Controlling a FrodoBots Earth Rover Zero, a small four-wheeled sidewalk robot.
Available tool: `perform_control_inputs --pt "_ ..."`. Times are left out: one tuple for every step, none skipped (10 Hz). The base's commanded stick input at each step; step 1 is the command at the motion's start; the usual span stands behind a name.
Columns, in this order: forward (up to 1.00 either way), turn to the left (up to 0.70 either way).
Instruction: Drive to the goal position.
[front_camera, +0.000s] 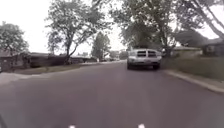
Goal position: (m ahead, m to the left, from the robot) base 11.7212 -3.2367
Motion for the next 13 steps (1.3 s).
perform_control_inputs --pt "1.0 0.0" --pt "1.0 0.0" --pt "1.0 0.0" --pt "1.0 0.0" --pt "1.0 0.0" --pt "1.0 0.0" --pt "1.0 -0.26" --pt "1.0 -0.36" --pt "1.0 -0.27" --pt "1.0 -0.02" --pt "1.0 0.0" --pt "1.0 0.0" --pt "1.0 0.0"
